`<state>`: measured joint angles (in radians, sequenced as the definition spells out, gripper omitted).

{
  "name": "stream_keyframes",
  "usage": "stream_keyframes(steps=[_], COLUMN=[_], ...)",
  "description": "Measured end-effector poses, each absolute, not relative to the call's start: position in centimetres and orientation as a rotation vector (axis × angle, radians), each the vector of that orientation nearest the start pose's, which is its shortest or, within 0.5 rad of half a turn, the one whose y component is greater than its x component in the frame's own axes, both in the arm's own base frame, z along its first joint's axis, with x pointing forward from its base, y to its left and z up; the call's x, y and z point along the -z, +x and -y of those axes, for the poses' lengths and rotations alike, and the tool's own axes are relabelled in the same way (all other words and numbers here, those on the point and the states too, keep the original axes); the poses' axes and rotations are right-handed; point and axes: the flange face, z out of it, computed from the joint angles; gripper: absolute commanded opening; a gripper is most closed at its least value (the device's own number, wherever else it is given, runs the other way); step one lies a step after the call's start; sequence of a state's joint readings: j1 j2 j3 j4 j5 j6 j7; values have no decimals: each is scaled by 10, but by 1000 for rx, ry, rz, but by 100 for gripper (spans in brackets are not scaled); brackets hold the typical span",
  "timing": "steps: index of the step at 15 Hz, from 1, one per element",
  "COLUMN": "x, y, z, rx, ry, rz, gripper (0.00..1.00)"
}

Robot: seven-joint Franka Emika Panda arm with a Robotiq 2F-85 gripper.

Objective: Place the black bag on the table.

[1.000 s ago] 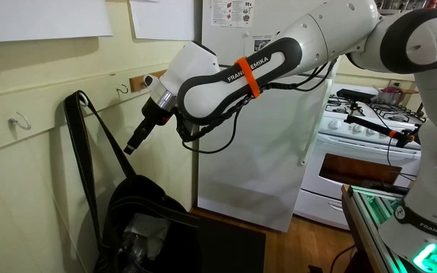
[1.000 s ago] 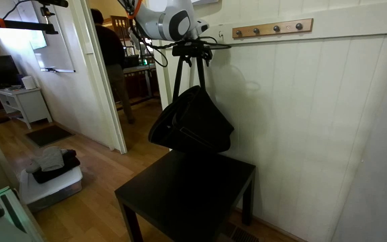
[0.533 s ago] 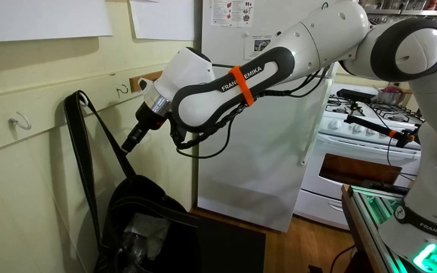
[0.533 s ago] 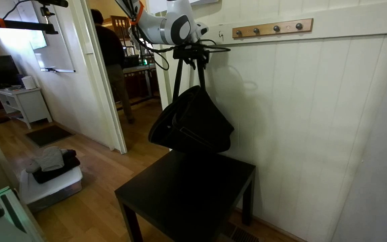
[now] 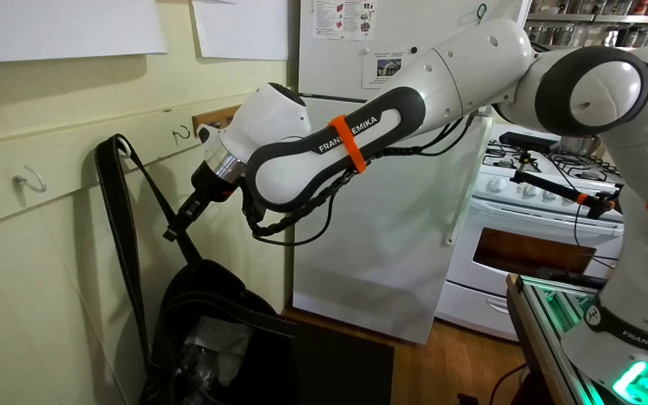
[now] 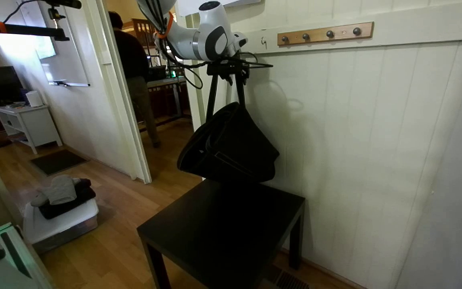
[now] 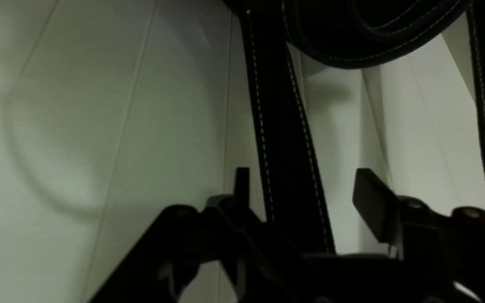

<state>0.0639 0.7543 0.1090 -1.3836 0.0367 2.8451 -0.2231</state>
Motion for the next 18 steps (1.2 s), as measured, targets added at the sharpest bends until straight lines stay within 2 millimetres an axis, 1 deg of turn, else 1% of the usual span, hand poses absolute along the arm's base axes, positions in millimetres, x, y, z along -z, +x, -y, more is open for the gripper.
stream_keyframes(steps=[1,2,5,8,9,10,11,12,13,14,18], x=[-347,-348,-346,-348,-350,-352,-353,-354,-356,-358,-372], y=[775,776,778,779,780,781,781,781,781,781,780], z=[-111,-114,-119,-117,-116,-114,-113,-111,-111,-111,-116], rx=[1085,1098,1121,1141,1149,1155,1160,1164,1168,1174,1232], ry=[-2847,-2844,-2837,-2836,-2837,-2838,-2839,-2840,-2840,-2837,-2810], rz=[445,450,457,452,450,447,444,441,440,440,444], gripper=[54,54,31,7,2,1,4,4,1,3,4])
